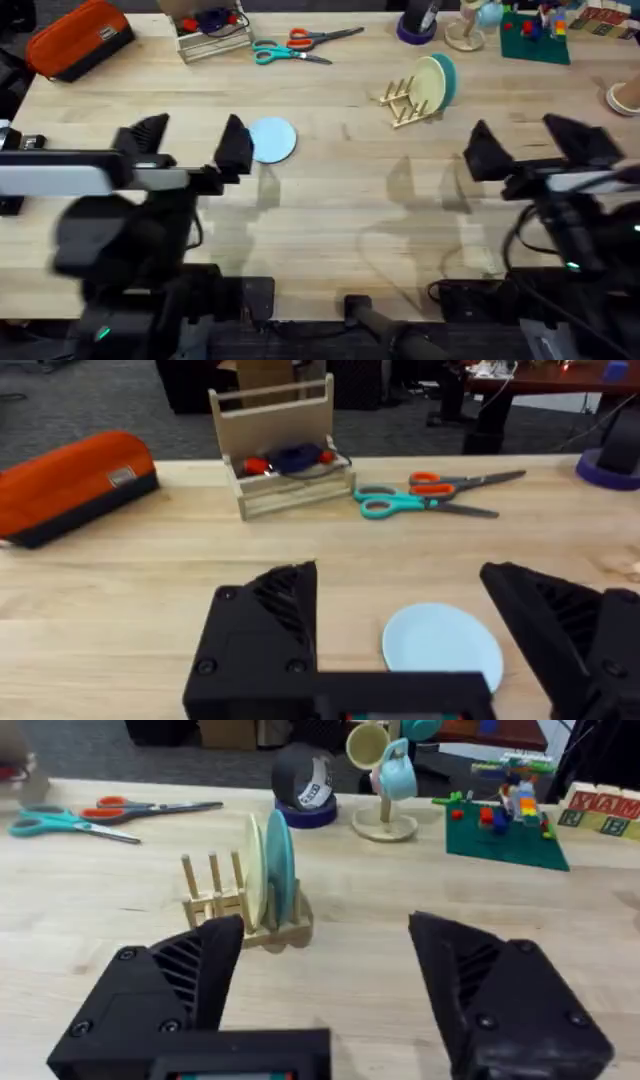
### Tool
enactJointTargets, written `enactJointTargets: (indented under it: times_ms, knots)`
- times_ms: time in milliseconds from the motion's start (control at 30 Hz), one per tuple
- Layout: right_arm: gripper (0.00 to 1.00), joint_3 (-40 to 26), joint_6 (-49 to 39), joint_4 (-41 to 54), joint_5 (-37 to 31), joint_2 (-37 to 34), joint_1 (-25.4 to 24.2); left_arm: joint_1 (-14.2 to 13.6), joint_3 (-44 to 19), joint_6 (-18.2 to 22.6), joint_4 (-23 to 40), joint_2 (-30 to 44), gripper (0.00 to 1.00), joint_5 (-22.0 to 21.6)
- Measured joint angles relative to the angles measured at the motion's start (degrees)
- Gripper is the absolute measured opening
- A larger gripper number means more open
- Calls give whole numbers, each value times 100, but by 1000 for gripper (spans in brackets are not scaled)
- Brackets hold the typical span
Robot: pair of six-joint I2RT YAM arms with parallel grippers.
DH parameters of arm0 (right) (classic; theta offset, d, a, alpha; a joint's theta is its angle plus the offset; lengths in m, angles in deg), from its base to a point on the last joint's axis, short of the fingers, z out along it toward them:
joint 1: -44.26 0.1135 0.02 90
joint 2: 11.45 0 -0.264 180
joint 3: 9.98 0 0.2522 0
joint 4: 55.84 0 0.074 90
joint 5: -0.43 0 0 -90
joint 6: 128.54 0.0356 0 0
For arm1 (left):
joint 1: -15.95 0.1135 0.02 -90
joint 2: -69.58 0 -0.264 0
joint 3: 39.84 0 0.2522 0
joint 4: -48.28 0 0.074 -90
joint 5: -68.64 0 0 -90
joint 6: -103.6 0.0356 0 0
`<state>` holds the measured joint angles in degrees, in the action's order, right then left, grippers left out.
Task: Pick up the plates from the table one by one and place each into a slot on the dish rack.
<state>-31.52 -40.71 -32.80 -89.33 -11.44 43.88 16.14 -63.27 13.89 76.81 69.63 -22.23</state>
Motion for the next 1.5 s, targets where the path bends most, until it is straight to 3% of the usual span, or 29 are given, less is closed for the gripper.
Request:
enactJointTargets:
  times_ms: [167, 333, 700, 967, 1233, 1500]
  knots:
    - [993, -1284, -2, 1136, 1, -79, 0, 0, -1302, 14, 1181, 15, 993, -34]
    - [992, -2539, -4, 2042, 1, -698, 0, 0, -2662, 14, 2317, 424, 993, -45]
    - [992, -5261, -23, 4175, 1, -3300, -1, 0, -5243, -101, 4617, 2539, 993, -43]
    - [992, -6977, -48, 5307, 1, -5043, -2, 0, -6720, -122, 5611, 4167, 993, 91]
    - [993, -7883, -68, 5840, 1, -6047, -2, 0, -7711, -124, 6107, 5461, 993, 285]
    - [993, -7907, -68, 5735, 0, -6330, -2, 0, -7770, -124, 6074, 5990, 993, 333]
